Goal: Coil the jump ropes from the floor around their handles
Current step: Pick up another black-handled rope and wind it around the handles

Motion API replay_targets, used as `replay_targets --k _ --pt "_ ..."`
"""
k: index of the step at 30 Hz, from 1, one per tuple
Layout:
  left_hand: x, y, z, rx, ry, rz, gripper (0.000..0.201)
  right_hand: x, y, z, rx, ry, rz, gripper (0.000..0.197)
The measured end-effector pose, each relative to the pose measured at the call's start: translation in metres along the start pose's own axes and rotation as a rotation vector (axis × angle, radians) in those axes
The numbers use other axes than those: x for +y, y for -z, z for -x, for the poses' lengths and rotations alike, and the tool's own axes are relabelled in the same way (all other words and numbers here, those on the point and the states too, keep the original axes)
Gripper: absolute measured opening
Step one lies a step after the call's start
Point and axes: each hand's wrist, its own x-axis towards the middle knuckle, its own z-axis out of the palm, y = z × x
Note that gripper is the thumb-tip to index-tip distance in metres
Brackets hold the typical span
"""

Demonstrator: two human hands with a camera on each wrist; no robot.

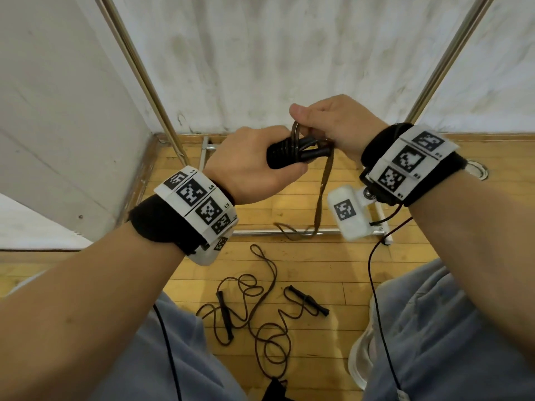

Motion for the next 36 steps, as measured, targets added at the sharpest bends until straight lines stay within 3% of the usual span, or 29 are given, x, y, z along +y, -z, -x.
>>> replay_targets --k 5,8,10,12,14,16,20,22,24,28,31,36 --pt "0.001 0.002 0.0 0.152 0.033 0.11 0.023 0.01 -0.013 -0.001 -0.079 -0.127 -0.416 0.044" --pt "-0.001 0.006 -0.004 0.222 0.064 0.154 0.029 0.012 -0.025 0.0 -0.049 -0.134 -0.502 0.032" --pt "-0.001 0.007 -0.006 0.247 0.11 0.212 0.031 0.011 -0.032 0.002 0.07 -0.012 -0.405 0.026" --pt "-0.001 0.009 -0.009 0.287 0.147 0.269 0.03 0.008 -0.04 0.005 0.215 0.158 -0.136 0.03" --pt "-0.002 0.011 -0.012 0.33 0.171 0.288 0.032 0.007 -0.047 0.007 0.251 0.258 0.096 0.026" --pt "-0.003 0.012 -0.013 0.343 0.185 0.278 0.033 0.009 -0.05 0.007 0.202 0.251 0.26 0.017" --pt "-0.008 0.011 -0.014 0.319 0.177 0.142 0.033 0.011 -0.047 0.004 0.156 0.14 0.521 0.027" --pt "-0.009 0.009 -0.015 0.297 0.182 0.118 0.039 0.009 -0.047 0.002 0.115 0.057 0.439 0.027" --pt "-0.01 0.009 -0.016 0.292 0.165 0.083 0.043 0.008 -0.051 0.002 0.035 -0.024 0.214 0.023" --pt "-0.019 0.014 -0.019 0.306 0.168 0.002 0.039 0.01 -0.056 0.005 0.022 -0.025 -0.024 0.024" --pt "-0.027 0.014 -0.02 0.247 0.206 -0.079 0.04 0.013 -0.053 0.003 0.062 0.051 0.169 0.028" --pt "-0.041 0.014 -0.02 0.118 0.26 -0.197 0.043 0.019 -0.05 0.005 -0.002 0.109 0.508 0.047"
